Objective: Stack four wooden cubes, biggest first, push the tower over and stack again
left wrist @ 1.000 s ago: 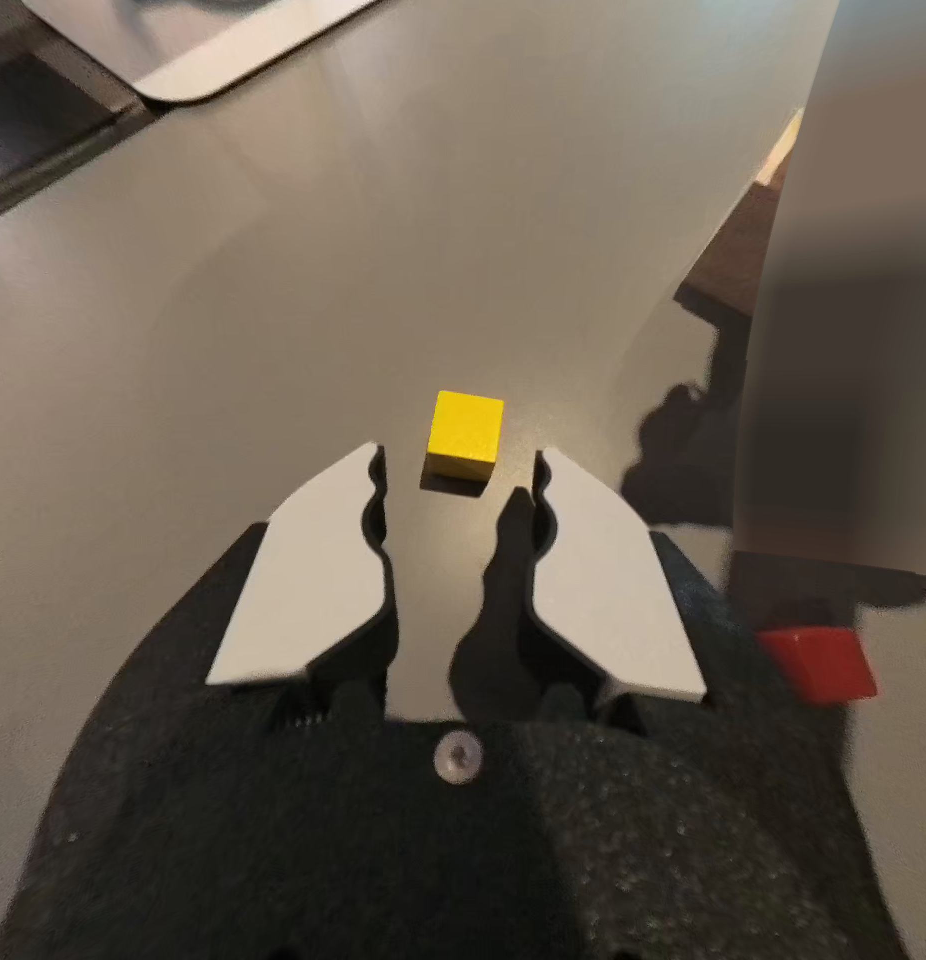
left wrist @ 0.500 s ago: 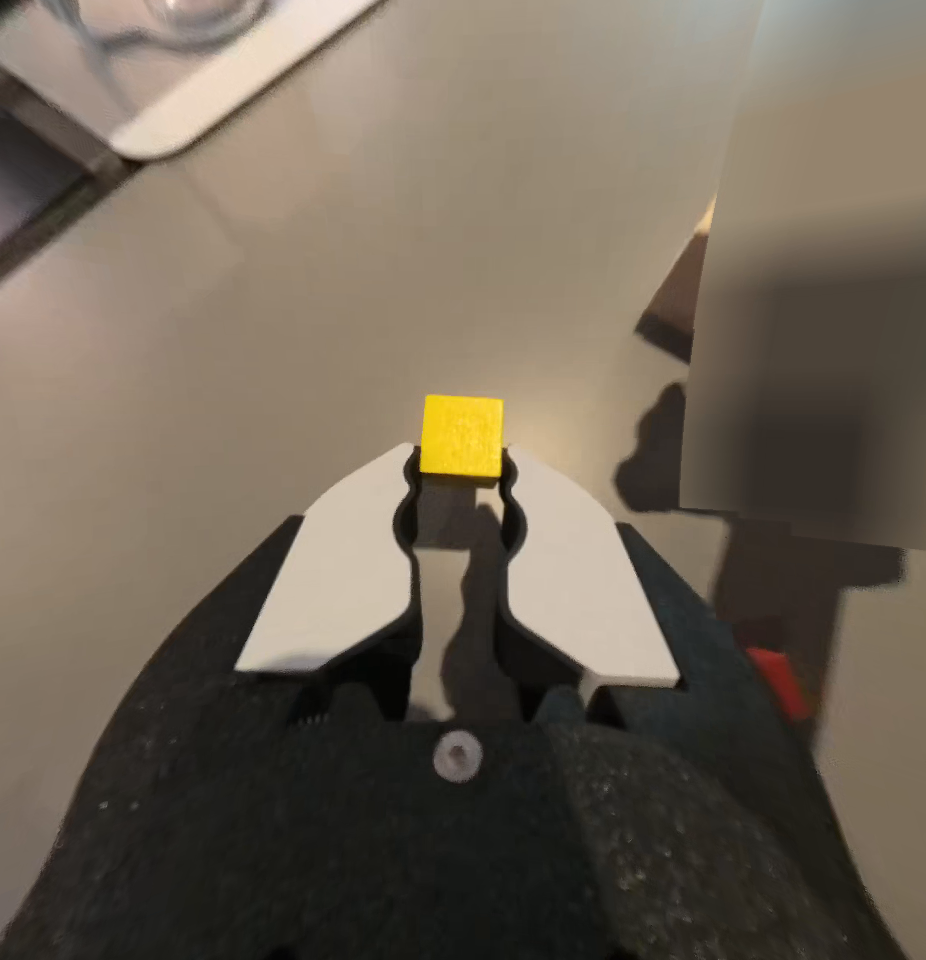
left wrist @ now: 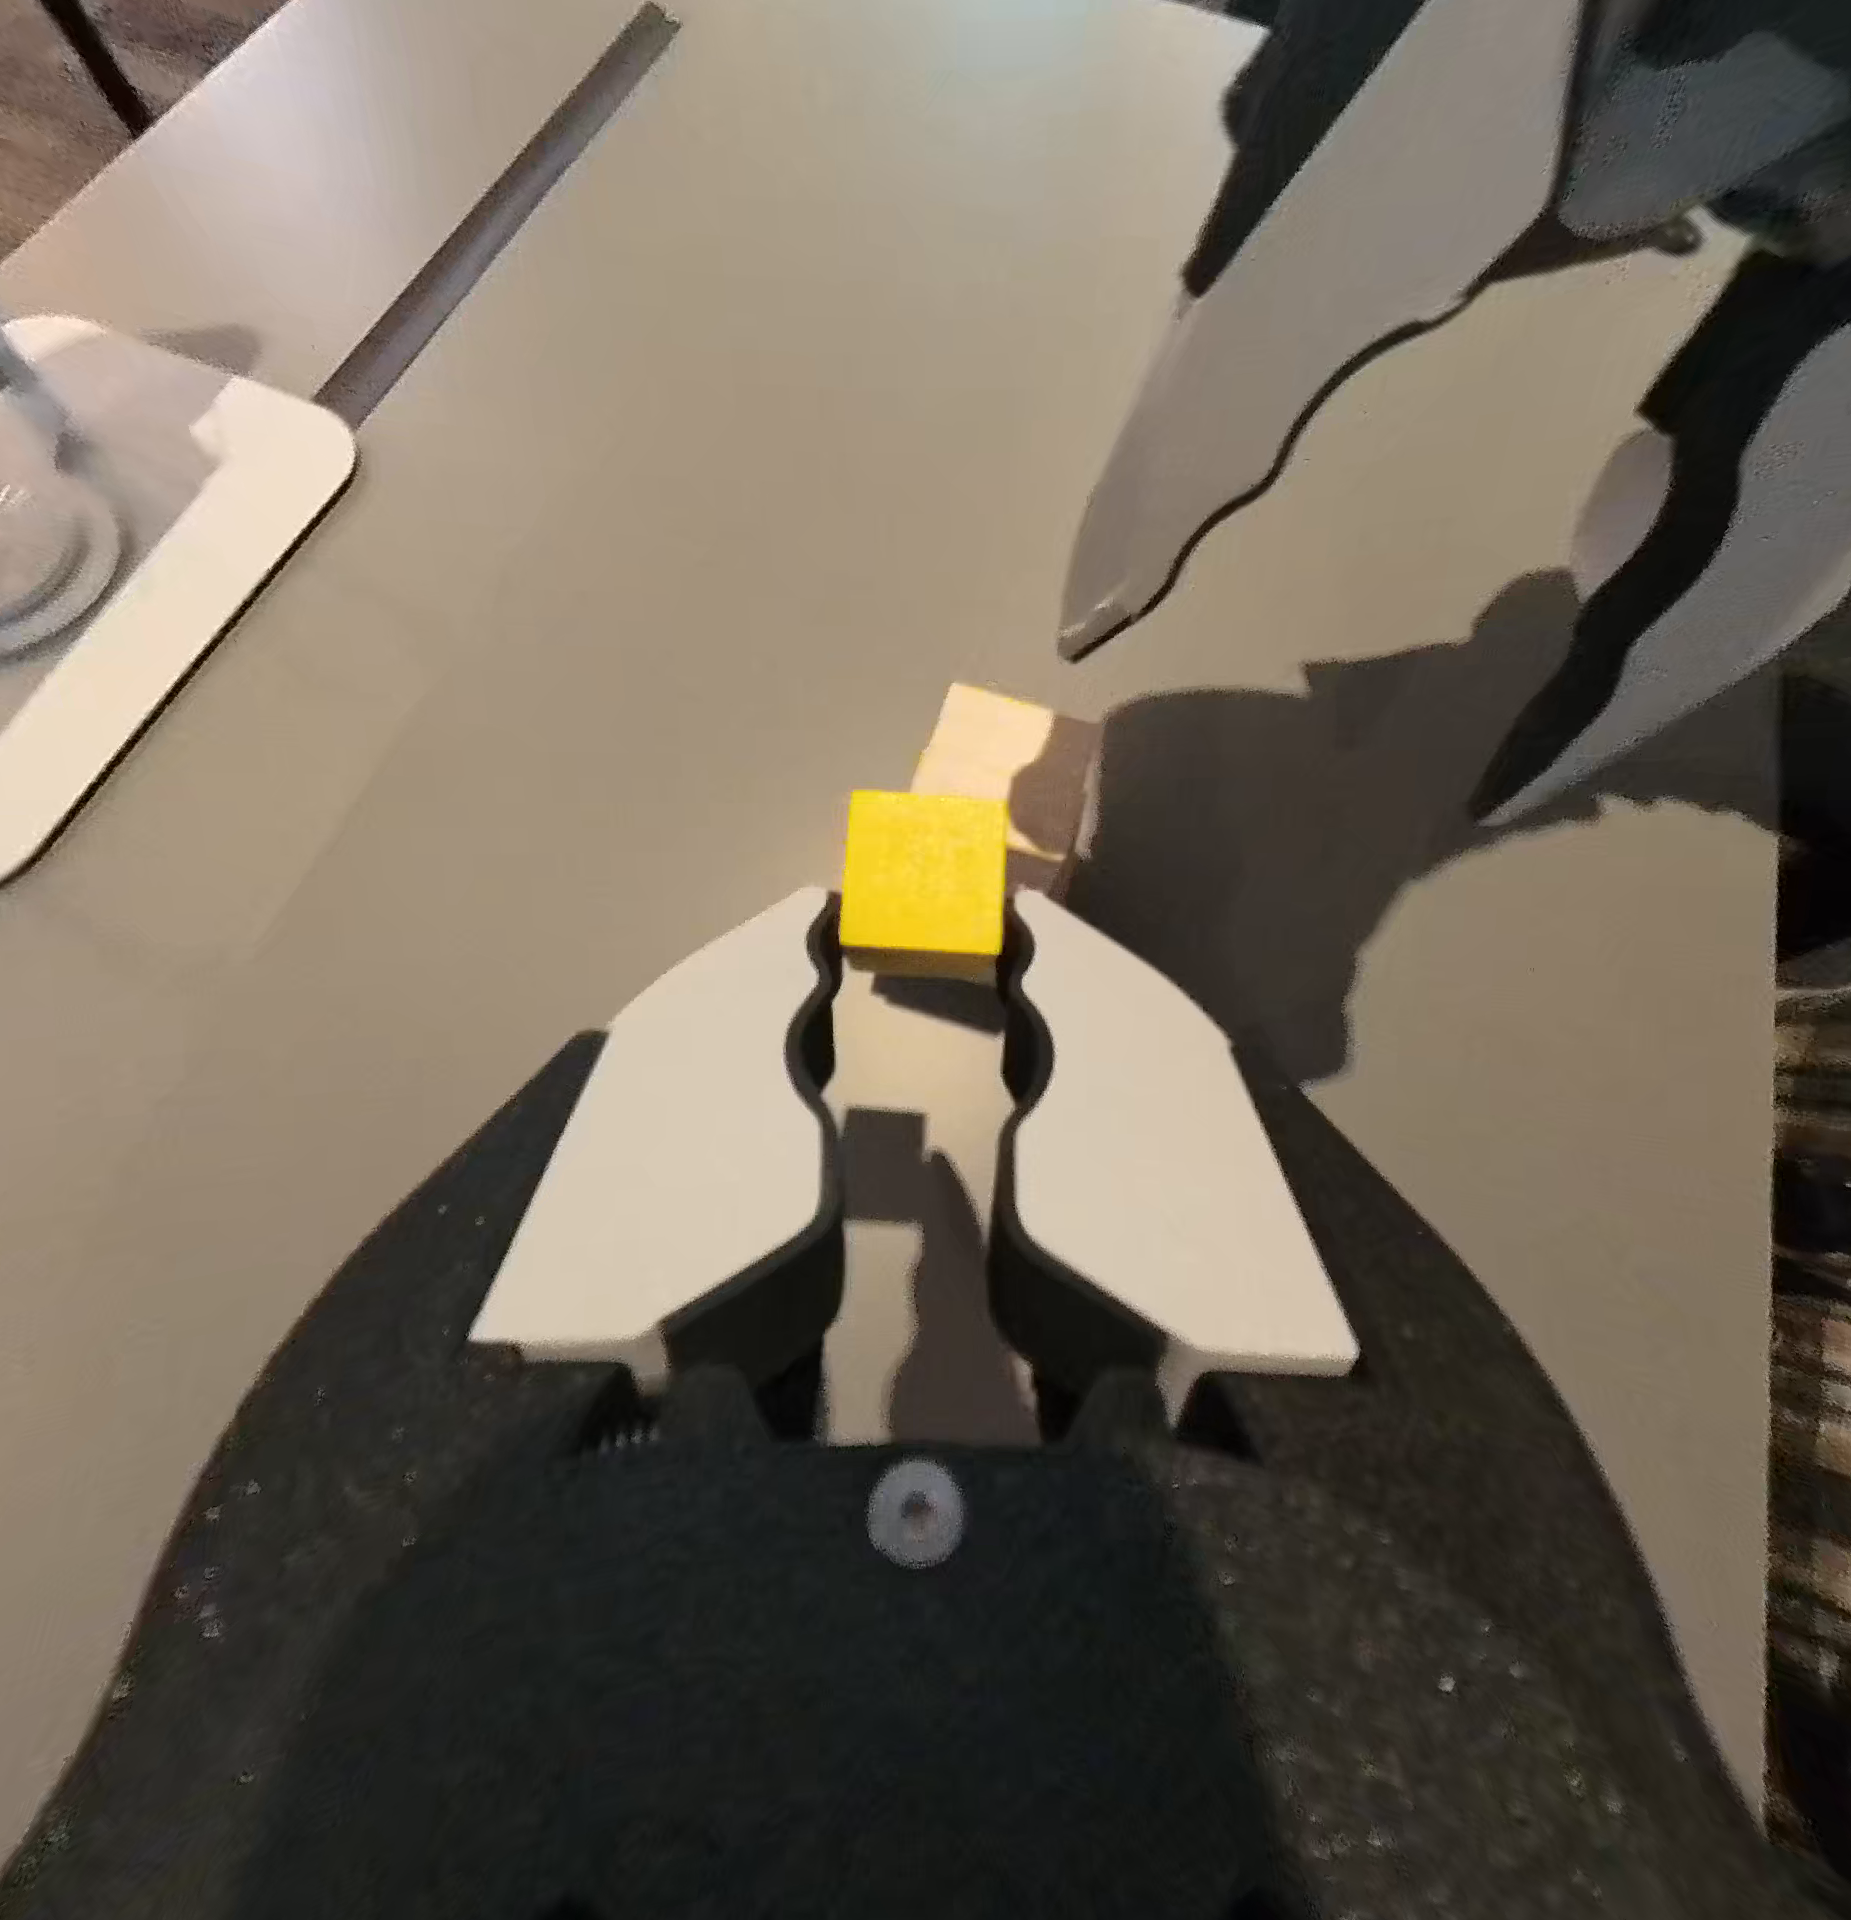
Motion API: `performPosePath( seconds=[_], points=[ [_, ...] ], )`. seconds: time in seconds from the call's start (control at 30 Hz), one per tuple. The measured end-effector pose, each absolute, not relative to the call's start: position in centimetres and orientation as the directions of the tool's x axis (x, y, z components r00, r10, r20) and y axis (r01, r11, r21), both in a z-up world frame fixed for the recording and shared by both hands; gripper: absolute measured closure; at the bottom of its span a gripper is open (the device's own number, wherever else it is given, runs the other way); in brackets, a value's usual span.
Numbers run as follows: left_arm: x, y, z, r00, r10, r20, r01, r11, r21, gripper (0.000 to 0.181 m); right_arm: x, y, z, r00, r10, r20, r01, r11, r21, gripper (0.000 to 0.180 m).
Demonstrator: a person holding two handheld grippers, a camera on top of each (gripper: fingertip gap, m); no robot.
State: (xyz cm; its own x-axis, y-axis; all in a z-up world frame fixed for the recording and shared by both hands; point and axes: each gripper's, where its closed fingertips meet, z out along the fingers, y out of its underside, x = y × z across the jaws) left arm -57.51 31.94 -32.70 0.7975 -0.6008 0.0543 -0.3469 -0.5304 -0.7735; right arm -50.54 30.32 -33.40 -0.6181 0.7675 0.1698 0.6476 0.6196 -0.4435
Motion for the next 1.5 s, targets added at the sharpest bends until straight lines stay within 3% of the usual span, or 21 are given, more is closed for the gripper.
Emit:
performPosePath(
  seconds=[0.03, 0.27, 1.13, 1.3, 1.5],
  points=[
    [-56.9, 32.2, -32.6, 0.786, -0.616, 0.047, -0.366, -0.526, -0.768, 0.153, -50.2, 30.6, -33.4, -0.611, 0.774, 0.168, 0.653, 0.612, -0.446, 0.091],
    [-54.0, 33.8, -33.6, 0.740, -0.673, 0.027, -0.447, -0.521, -0.727, 0.152, -48.2, 31.8, -33.6, -0.575, 0.803, 0.158, 0.678, 0.575, -0.458, 0.092],
    [-52.9, 34.6, -36.0, 0.696, -0.716, 0.055, -0.483, -0.523, -0.702, 0.152, -47.2, 32.4, -33.8, -0.567, 0.811, 0.143, 0.687, 0.562, -0.461, 0.095],
    [-52.7, 34.4, -36.0, 0.677, -0.733, 0.069, -0.481, -0.511, -0.712, 0.142, -47.4, 32.2, -33.5, -0.567, 0.810, 0.148, 0.684, 0.564, -0.464, 0.093],
    [-54.6, 34.0, -34.1, 0.717, -0.696, 0.038, -0.443, -0.496, -0.747, 0.111, -47.2, 32.5, -33.3, -0.552, 0.819, 0.156, 0.687, 0.553, -0.471, 0.092]
  ],
)
